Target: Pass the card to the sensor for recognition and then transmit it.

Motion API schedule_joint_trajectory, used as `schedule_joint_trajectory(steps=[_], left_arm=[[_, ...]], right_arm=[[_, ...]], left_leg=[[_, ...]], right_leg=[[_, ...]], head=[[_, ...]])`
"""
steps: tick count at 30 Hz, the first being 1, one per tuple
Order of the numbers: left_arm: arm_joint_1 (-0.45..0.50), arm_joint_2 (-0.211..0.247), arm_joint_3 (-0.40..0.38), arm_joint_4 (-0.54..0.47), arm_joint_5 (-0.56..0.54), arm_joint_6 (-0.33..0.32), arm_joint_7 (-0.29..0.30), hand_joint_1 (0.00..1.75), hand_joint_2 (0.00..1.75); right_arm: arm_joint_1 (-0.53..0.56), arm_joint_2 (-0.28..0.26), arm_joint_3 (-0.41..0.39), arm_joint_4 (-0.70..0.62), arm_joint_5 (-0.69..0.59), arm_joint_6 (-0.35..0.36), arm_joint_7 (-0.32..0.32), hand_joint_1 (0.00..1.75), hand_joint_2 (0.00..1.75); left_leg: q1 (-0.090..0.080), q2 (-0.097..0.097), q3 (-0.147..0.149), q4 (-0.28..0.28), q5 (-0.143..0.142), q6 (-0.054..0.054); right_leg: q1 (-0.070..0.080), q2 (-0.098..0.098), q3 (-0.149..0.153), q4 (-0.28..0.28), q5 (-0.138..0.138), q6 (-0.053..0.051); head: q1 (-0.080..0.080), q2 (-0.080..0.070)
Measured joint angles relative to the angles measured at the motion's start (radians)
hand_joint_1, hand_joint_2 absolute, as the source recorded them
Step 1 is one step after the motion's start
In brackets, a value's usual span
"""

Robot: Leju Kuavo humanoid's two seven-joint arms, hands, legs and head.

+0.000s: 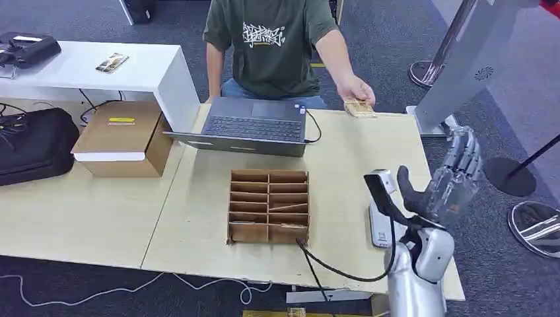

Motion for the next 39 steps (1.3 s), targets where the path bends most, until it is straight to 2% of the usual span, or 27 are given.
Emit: schedule_joint_trajectory(steps=[7,13,19,36,37,38,39], left_arm=[[-0.001,0.015,-0.005,0.019,0.001,0.000,0.000,0.00,0.00],[0.000,0.017,-0.005,0.021,0.002,-0.002,0.001,0.00,0.00],[0.001,0.017,-0.005,0.021,0.004,-0.005,0.002,0.00,0.00],[0.002,0.017,-0.005,0.021,0.005,-0.012,0.002,0.00,0.00],[0.002,0.017,-0.005,0.021,0.005,-0.012,0.002,0.00,0.00],[0.002,0.017,-0.005,0.021,0.005,-0.012,0.003,0.00,0.00],[0.002,0.017,-0.005,0.021,0.006,-0.012,0.003,0.00,0.00]], right_arm=[[-0.219,-0.066,0.020,0.264,0.049,0.000,0.050,0.00,1.75],[-0.295,-0.079,0.039,0.369,0.053,0.000,0.050,0.00,1.75],[-0.319,-0.083,0.052,0.413,0.055,0.000,0.050,0.00,1.75],[-0.333,-0.085,0.067,0.432,0.059,0.000,0.042,0.00,1.75],[-0.334,-0.085,0.068,0.432,0.059,0.000,0.042,0.21,1.75],[-0.335,-0.086,0.069,0.433,0.058,0.000,0.042,1.29,1.75],[-0.336,-0.087,0.071,0.435,0.053,0.000,0.042,1.73,1.75]], left_leg=[[0.000,-0.001,0.000,0.000,0.001,0.000],[0.000,-0.001,-0.001,0.000,0.000,0.001],[0.000,-0.001,-0.001,0.000,0.000,0.001],[0.000,-0.001,-0.001,0.000,0.000,0.001],[0.000,-0.001,-0.001,0.000,0.000,0.001],[0.000,-0.001,-0.001,0.000,0.000,0.001],[0.000,-0.001,-0.001,0.000,0.000,0.001]], right_leg=[[0.000,0.000,0.000,0.000,0.000,0.000],[0.000,-0.001,-0.001,0.000,0.000,0.000],[0.000,-0.001,-0.001,0.000,0.000,0.000],[0.000,-0.001,-0.001,0.000,0.000,0.000],[0.000,-0.001,-0.001,0.000,0.000,0.000],[0.000,-0.001,-0.001,0.000,0.000,0.000],[0.000,-0.001,-0.001,0.000,0.000,0.000]], head=[[0.000,0.000],[0.000,0.000],[0.000,0.000],[0.000,0.000],[0.000,0.000],[0.000,0.000],[0.000,0.000]])
